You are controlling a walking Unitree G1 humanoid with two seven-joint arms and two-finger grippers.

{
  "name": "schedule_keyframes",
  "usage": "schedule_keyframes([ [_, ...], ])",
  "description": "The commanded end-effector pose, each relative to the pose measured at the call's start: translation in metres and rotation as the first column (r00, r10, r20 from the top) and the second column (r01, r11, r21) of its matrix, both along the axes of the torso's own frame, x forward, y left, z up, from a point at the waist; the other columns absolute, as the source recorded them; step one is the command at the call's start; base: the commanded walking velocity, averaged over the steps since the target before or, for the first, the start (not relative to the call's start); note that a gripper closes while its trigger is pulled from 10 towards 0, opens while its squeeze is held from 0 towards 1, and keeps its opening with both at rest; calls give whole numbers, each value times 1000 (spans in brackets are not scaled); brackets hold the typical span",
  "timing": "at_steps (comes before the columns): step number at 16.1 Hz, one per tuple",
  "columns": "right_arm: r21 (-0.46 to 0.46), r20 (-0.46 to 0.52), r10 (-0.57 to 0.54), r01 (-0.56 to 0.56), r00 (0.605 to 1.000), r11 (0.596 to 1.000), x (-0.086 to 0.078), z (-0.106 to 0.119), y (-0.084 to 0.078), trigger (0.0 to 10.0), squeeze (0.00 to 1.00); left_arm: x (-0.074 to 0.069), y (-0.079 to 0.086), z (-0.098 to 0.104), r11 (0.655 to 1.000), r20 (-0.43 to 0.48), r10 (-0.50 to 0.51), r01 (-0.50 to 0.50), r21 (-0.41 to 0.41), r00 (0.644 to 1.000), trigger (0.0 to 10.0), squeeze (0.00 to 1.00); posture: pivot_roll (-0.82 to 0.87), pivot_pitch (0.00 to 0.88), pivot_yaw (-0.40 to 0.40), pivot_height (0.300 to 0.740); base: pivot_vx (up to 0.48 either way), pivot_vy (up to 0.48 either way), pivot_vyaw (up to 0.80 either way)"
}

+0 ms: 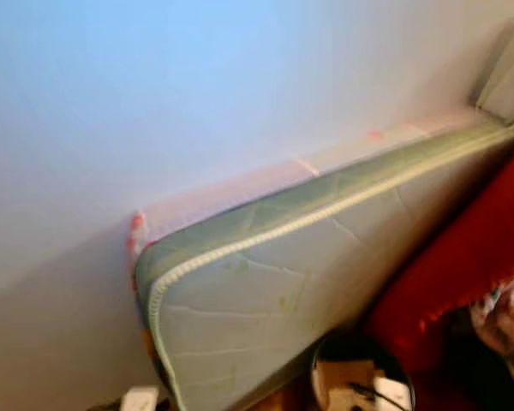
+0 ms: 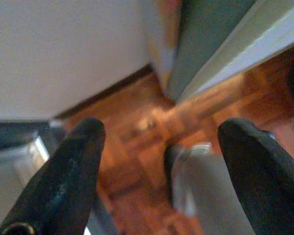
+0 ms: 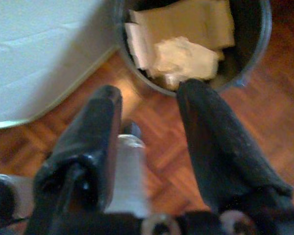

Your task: Clean up the room

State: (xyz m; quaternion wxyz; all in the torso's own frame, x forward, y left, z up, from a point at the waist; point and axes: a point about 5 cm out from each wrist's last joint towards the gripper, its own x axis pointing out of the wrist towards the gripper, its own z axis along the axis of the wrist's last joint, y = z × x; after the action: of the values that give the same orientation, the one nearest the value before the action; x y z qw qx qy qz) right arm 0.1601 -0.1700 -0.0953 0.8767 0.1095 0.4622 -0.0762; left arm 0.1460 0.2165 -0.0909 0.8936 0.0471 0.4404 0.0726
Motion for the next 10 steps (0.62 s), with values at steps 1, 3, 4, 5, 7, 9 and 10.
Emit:
schedule_keyframes([
  [1, -93, 63, 142, -136, 988, 986, 63, 32, -20, 10000, 0, 38, -14, 10, 996, 1, -37, 37, -80, 999, 10000, 0, 79, 0, -160, 740, 0, -458, 0],
  [3, -97, 58, 146, -140, 988, 985, 63, 32, -20, 10000, 0, 38, -14, 10, 996, 2, -35, 35, -81, 999, 10000, 0, 80, 0, -161, 740, 0, -459, 0],
  [4, -96, 57, 143, -137, 988, 986, 63, 32, -20, 10000, 0, 38, -14, 10, 996, 1, -35, 35, -82, 999, 10000, 0, 78, 0, -160, 740, 0, -450, 0],
  [5, -96, 56, 142, -136, 988, 986, 63, 32, -20, 10000, 0, 38, -14, 10, 996, 1, -34, 34, -83, 999, 10000, 0, 80, 0, -162, 740, 0, -450, 0],
  [7, -97, 55, 142, -137, 988, 986, 63, 32, -20, 10000, 0, 38, -14, 10, 996, 1, -34, 34, -84, 999, 10000, 0, 79, 0, -162, 740, 0, -444, 0],
  [9, -97, 56, 143, -138, 988, 986, 63, 32, -20, 10000, 0, 38, -14, 10, 996, 0, -34, 34, -84, 999, 10000, 0, 79, 0, -161, 740, 0, -444, 0],
  [10, -97, 58, 142, -136, 988, 986, 63, 32, -20, 10000, 0, 38, -14, 10, 996, 0, -34, 34, -84, 999, 10000, 0, 79, 0, -161, 740, 0, -442, 0],
])
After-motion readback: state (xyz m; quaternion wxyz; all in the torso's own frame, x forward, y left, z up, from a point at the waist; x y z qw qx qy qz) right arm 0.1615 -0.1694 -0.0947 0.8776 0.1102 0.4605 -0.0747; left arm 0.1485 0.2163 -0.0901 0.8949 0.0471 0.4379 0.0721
